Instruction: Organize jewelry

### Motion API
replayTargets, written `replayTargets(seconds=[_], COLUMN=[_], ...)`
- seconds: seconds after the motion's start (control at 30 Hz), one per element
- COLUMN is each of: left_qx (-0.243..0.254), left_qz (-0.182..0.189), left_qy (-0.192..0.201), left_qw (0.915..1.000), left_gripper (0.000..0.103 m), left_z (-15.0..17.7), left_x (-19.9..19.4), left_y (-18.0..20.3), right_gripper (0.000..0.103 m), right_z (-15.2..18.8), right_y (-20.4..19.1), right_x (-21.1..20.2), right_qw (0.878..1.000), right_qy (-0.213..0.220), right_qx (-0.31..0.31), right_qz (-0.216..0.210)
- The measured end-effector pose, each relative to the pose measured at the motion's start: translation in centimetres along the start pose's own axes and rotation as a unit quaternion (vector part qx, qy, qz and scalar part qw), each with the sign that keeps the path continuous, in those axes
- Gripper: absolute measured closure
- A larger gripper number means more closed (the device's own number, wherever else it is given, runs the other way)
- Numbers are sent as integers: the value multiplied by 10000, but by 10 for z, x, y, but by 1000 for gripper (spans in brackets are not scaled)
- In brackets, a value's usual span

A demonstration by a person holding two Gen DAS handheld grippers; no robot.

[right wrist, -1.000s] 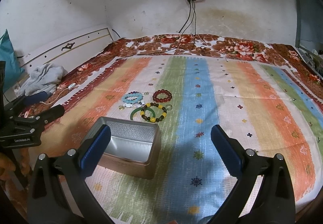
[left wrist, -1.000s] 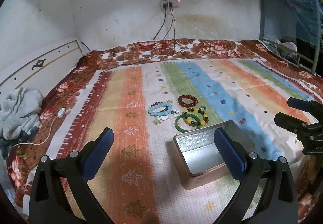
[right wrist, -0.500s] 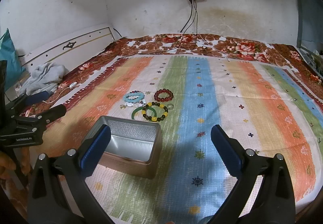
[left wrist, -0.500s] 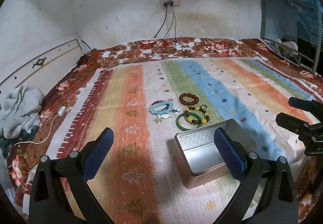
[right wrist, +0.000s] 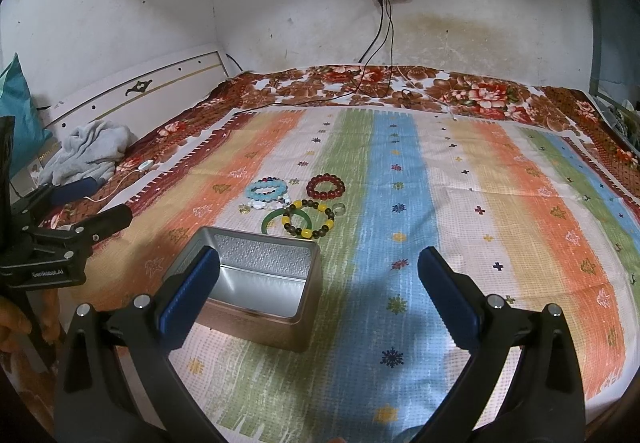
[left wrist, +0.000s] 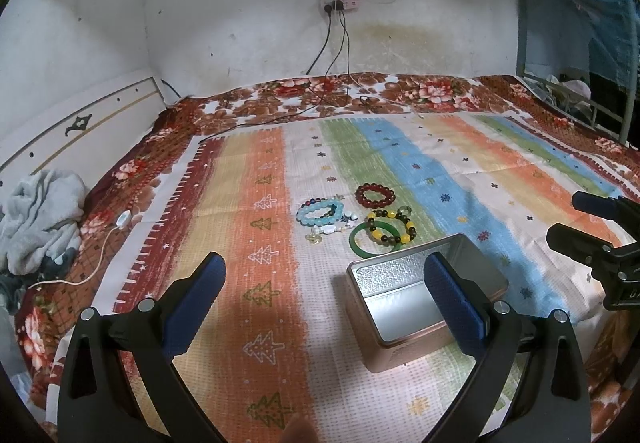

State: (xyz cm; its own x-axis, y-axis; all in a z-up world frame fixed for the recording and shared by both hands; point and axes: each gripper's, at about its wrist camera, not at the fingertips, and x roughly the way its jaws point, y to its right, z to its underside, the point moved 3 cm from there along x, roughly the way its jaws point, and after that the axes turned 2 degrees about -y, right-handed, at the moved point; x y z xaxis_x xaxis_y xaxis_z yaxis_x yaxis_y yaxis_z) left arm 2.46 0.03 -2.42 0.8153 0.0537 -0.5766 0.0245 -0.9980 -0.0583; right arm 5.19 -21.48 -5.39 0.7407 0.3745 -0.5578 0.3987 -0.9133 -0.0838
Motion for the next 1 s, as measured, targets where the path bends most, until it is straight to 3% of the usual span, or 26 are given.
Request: replayTargets(seconds=[0.7,1.0], left_qx=[68,204], left_qz=[-80,-102], left_qy=[-89,-322], left_qw=[9999,9992], left_gripper=[6,6], left_z=[-1,-17], left_x=[3,33], left_y=[-1,-4], right_gripper=[5,5], right_z=[-1,-7], right_y=[0,-5], right_x=[1,22], right_qw=[10000,9994], right_qy=[-16,-141], right_qx=[-6,-287], right_qz=[15,100])
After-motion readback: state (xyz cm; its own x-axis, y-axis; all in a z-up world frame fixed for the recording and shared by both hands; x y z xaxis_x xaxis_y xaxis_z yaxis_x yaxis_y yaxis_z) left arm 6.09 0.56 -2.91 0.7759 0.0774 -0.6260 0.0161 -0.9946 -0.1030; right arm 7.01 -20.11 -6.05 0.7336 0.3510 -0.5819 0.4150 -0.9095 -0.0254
